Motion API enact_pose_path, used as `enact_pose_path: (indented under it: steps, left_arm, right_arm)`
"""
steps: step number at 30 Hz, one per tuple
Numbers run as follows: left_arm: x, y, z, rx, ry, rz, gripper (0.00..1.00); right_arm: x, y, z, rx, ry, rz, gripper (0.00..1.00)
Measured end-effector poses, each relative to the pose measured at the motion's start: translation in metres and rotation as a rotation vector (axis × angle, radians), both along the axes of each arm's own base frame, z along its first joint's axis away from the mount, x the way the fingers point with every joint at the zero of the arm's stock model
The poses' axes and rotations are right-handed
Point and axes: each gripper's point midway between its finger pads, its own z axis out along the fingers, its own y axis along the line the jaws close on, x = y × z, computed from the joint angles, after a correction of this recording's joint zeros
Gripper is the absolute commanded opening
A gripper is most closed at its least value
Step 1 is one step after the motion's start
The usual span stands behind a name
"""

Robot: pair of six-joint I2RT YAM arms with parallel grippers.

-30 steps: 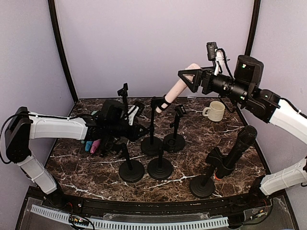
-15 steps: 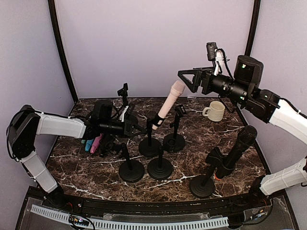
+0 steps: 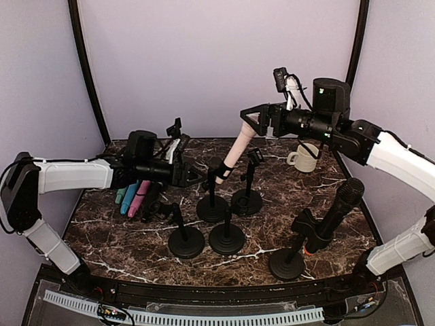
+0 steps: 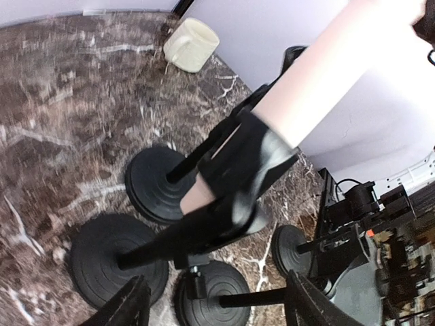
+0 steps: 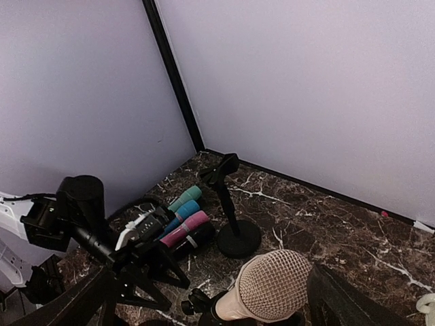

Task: Remove the microphone from the stand
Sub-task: Unscrew the knob on the microphone stand, then hold the microphone stand at the center of the board.

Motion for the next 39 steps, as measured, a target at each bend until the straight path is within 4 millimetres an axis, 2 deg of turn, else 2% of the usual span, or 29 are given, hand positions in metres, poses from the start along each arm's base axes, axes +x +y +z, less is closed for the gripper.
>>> enact_pose_path:
  steps: [7, 10, 12, 14, 20, 23, 26, 32, 39]
  left_arm:
    - [0.007, 0.002, 0.079, 0.029, -0.348, -0.061, 0.75]
    - [0.012, -0.004, 0.092, 0.061, -0.433, -0.121, 0.75]
    - [0.016, -0.010, 0.091, 0.086, -0.462, -0.163, 0.75]
    - [0.018, -0.013, 0.080, 0.118, -0.472, -0.199, 0.75]
    - [0.013, -0.021, 0.026, 0.231, -0.440, -0.312, 0.76]
    - [0.009, -0.025, 0.011, 0.262, -0.441, -0.351, 0.76]
    - [0.007, -0.028, 0.006, 0.273, -0.459, -0.373, 0.73]
    - [0.009, -0.030, 0.005, 0.286, -0.504, -0.386, 0.58]
    - [0.016, -0.036, 0.008, 0.308, -0.573, -0.369, 0.43]
  right_arm:
    - [0.020, 0.007, -0.025, -0.051, 0.112, -0.007, 0.99]
    - [0.027, 0.008, -0.029, -0.051, 0.142, -0.011, 0.99]
    - [0.030, 0.009, -0.033, -0.053, 0.166, -0.007, 0.99]
    - [0.031, 0.013, -0.040, -0.056, 0.192, 0.001, 0.98]
    - [0.033, 0.022, -0.061, -0.075, 0.259, 0.030, 0.95]
    - [0.036, 0.026, -0.067, -0.080, 0.282, 0.032, 0.94]
    - [0.040, 0.030, -0.072, -0.080, 0.298, 0.033, 0.91]
    - [0.046, 0.036, -0.081, -0.073, 0.322, 0.030, 0.82]
    - [0.049, 0.040, -0.081, -0.059, 0.321, 0.033, 0.68]
